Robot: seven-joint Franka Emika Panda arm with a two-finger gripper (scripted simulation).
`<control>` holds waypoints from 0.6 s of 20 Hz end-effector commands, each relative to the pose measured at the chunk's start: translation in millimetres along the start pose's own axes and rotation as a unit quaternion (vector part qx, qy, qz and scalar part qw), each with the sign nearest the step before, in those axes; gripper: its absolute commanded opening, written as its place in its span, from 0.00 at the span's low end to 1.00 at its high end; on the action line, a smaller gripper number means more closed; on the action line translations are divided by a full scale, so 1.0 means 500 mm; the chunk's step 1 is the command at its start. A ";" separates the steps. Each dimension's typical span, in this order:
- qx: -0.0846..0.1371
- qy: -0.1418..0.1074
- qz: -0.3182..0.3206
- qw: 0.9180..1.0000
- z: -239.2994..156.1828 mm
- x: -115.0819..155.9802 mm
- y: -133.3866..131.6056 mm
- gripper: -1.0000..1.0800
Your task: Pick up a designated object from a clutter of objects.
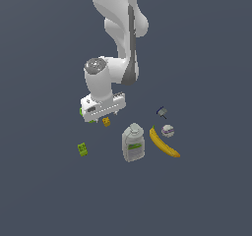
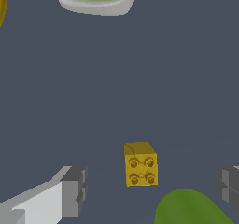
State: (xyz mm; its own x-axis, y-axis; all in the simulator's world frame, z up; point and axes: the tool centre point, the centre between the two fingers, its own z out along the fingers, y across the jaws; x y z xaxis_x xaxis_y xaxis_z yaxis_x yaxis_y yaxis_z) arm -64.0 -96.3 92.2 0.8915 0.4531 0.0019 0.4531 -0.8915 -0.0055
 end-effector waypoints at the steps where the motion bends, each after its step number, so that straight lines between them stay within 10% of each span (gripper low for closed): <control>1: -0.001 0.000 -0.011 1.000 0.018 -0.016 0.002 0.96; 12: -0.002 -0.001 -0.022 1.000 0.041 -0.037 0.005 0.96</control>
State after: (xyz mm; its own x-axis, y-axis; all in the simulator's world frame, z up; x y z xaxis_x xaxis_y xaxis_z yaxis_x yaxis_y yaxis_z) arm -79.5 -106.7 72.5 0.8704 0.4924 -0.0005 0.4924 -0.8704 -0.0008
